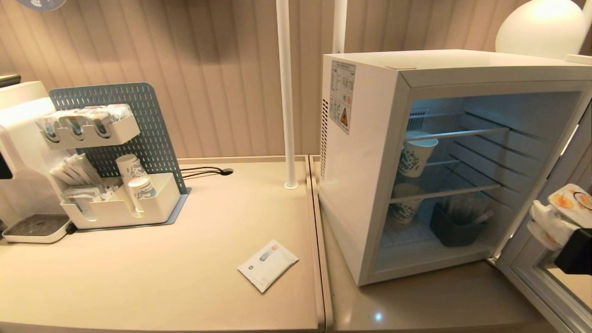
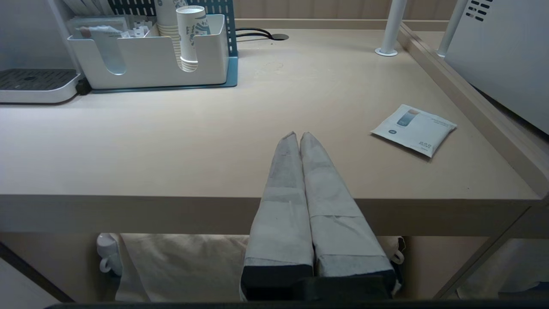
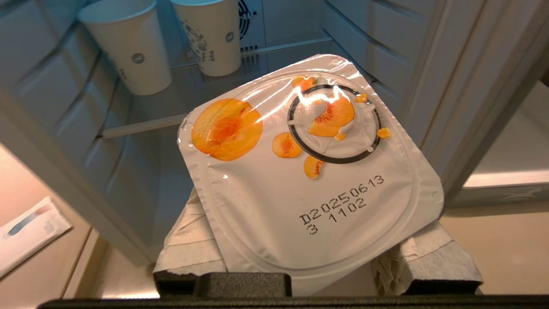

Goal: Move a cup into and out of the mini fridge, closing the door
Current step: Place the yoghurt on the freezer

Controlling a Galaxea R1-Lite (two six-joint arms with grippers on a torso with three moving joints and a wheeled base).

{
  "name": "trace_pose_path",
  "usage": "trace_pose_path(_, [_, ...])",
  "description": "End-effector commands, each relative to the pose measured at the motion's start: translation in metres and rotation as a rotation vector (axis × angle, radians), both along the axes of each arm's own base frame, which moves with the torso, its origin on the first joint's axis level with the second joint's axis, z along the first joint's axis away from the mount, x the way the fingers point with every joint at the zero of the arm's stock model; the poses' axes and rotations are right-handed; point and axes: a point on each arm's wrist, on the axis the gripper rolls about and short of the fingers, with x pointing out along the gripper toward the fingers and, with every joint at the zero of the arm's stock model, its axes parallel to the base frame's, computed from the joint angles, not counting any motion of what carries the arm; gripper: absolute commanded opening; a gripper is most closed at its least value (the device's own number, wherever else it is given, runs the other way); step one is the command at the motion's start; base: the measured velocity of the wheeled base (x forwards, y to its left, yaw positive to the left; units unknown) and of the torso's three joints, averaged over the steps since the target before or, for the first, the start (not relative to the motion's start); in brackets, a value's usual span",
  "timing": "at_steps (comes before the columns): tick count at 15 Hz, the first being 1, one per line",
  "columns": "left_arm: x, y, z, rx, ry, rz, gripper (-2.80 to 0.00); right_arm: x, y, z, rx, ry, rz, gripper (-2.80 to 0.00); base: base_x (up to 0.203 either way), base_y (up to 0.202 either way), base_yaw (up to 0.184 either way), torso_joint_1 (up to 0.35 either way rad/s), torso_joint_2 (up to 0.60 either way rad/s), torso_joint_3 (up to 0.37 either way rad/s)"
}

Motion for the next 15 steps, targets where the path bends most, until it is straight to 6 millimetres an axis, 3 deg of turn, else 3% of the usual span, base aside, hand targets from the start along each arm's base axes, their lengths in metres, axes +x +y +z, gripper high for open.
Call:
trace_pose_path(1, [0.0,0.0,0.0,-0.001,0.001,0.001,-2.8,-0.031,-0.01,0.018,0.027,-0.055,0.028,-2.8,0.0,0.0,0.0,0.0,0.0,0.0])
trace_pose_path(5, [0.0,0.0,0.0,-0.001,0.001,0.001,-2.8,-0.05,-0.018,0.022,0.027,-0.062,0.051,-2.8,0.0,0.0,0.0,0.0,0.0,0.0])
trace_pose_path(10, [0.0,0.0,0.0,-0.001,0.001,0.001,-2.8,-0.049,-0.016,0.075,0.055,-0.119,0.079,-2.8,0.0,0.0,0.0,0.0,0.0,0.0])
trace_pose_path(15, [0.0,0.0,0.0,-0.002,0.0,0.001,-2.8,-0.005,0.006,0.117,0.044,-0.077,0.111,-2.8,0.0,0.0,0.0,0.0,0.0,0.0])
